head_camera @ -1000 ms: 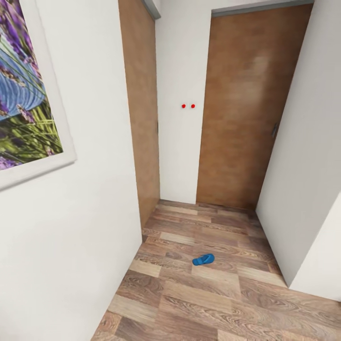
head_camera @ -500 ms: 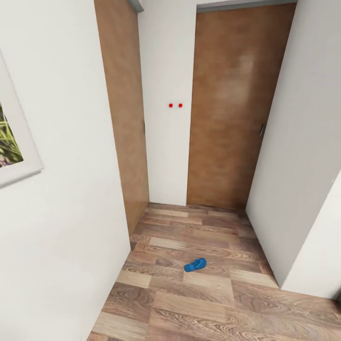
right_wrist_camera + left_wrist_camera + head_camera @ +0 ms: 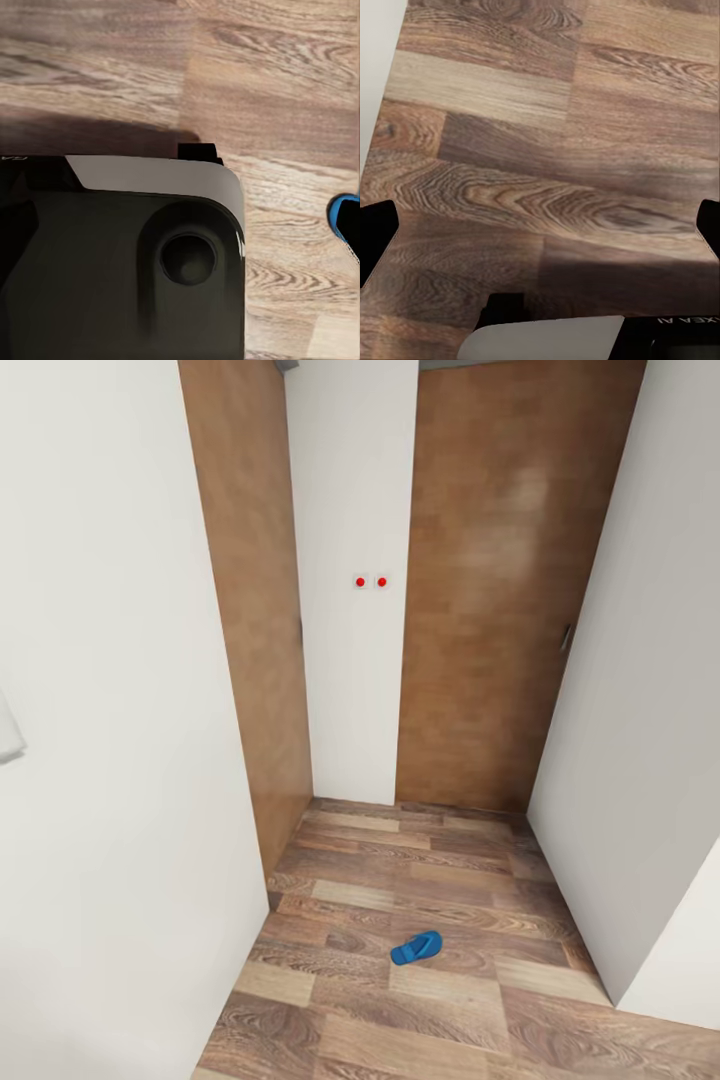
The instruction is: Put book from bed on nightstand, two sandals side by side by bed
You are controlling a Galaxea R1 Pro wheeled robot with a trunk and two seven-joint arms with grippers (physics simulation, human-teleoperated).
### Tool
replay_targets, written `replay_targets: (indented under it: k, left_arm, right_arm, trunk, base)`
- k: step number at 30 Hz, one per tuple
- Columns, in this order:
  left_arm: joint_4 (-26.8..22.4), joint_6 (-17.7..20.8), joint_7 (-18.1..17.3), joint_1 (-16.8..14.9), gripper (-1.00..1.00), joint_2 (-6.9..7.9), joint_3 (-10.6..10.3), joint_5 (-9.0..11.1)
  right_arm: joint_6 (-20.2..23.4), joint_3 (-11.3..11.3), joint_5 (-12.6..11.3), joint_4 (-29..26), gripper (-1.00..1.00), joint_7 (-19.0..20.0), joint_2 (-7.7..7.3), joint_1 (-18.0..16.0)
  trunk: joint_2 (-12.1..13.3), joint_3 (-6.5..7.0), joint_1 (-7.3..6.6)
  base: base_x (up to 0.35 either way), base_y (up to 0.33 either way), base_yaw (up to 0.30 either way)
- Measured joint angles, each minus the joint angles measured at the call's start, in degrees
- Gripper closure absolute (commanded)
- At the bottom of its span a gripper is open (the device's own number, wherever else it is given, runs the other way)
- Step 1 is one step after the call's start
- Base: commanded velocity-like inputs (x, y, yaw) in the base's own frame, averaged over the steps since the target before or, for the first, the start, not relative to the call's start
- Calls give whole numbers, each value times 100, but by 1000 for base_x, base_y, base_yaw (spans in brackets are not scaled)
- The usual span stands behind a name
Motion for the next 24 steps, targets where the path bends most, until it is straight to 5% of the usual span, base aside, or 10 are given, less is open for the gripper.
replay_targets:
  k: [8,24]
  left_arm:
    - [-1,2,0,-2,-100,0,0,0]
    - [-1,-1,0,0,-100,0,0,0]
  right_arm:
    - [0,0,0,1,-100,-1,-7,0]
    - [0,0,0,1,-100,0,-2,0]
  trunk:
    - [0,-4,1]
    - [0,-62,2]
  base:
    - [305,0,-65]
    - [63,0,-235]
